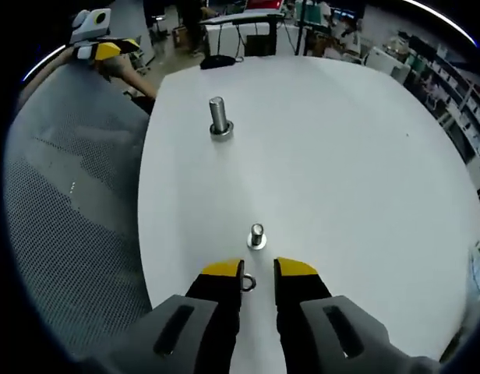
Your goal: Place the washer onto the threaded stud by aligning its center hole with the stud, sliding it down to the base, and recovering from edge contact or off-axis alignment until the washer reaches the visible bottom stop.
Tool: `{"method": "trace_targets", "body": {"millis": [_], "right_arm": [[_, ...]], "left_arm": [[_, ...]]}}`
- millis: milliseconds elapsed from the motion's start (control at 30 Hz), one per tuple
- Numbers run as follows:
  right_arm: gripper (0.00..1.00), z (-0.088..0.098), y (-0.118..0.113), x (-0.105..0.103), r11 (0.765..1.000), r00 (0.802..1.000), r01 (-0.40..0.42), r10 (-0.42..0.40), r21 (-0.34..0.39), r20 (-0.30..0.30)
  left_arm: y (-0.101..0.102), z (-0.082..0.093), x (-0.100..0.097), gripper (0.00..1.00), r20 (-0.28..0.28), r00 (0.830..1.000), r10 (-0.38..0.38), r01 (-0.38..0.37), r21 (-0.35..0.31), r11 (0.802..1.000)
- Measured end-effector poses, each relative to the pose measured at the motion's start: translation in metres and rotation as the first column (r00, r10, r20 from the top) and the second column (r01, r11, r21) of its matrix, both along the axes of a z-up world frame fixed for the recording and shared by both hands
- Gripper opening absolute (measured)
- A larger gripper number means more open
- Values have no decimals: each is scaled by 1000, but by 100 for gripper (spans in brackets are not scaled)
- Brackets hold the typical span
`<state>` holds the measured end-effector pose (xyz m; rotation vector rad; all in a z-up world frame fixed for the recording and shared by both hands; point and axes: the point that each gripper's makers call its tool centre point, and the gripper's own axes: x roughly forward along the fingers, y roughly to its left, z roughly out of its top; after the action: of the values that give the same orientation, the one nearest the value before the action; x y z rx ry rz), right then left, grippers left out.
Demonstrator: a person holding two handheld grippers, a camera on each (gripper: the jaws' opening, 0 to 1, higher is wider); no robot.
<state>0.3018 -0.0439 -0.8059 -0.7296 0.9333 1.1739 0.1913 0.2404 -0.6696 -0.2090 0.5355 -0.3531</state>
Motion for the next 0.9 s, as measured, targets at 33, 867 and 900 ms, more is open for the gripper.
{"method": "trace_targets", "body": {"millis": [33, 867, 900], "right_arm": [[18, -3, 0, -3, 1000, 1000, -7, 7, -8, -7], [15, -36, -15, -11, 977, 994, -109, 102, -182, -47], [15, -36, -15, -12, 974, 993, -121, 115, -192, -40]], "left_arm": [[0, 0, 0, 25, 1, 1000, 1, -1, 0, 1000], [0, 0, 0, 25, 0, 1000, 3, -3, 1, 1000], [0, 0, 0, 25, 0, 1000, 2, -2, 1, 1000]]}}
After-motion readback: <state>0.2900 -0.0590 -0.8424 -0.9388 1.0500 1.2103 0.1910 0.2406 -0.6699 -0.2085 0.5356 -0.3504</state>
